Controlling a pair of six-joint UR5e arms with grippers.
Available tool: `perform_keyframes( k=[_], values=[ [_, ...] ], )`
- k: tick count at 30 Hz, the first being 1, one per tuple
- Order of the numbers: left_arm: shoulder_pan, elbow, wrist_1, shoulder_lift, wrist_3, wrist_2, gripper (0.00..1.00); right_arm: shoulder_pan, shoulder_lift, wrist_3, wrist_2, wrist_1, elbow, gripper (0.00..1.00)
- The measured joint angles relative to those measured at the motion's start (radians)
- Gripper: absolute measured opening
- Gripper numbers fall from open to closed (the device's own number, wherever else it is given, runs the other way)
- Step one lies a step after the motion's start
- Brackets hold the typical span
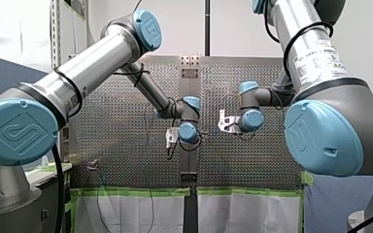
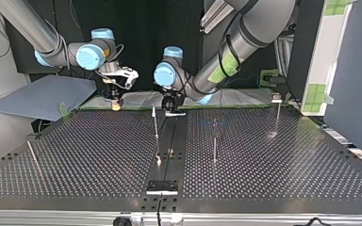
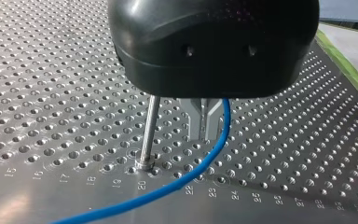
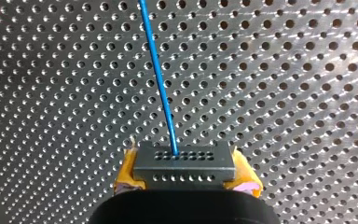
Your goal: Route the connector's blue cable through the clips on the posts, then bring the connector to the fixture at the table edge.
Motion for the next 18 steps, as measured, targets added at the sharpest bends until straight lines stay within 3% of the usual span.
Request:
perform_keyframes(
  k=[4, 6, 16, 18],
  values=[
    [0.000, 0.000, 0.001, 0.000, 0.000, 0.003, 0.00, -0.002, 0.008, 0.002, 0.000, -0.005, 0.000, 0.00],
    [0.000, 0.000, 0.001, 0.000, 0.000, 0.003, 0.11, -0.004, 0.010, 0.003, -0.001, -0.007, -0.001, 0.00],
    [0.001, 0.000, 0.001, 0.001, 0.004, -0.006, 0.13, -0.016, 0.013, 0.006, -0.006, -0.006, -0.012, 0.00],
    [0.000, 0.000, 0.001, 0.000, 0.006, -0.006, 0.27, -0.017, 0.013, 0.006, -0.008, -0.006, -0.013, 0.00]
  ],
)
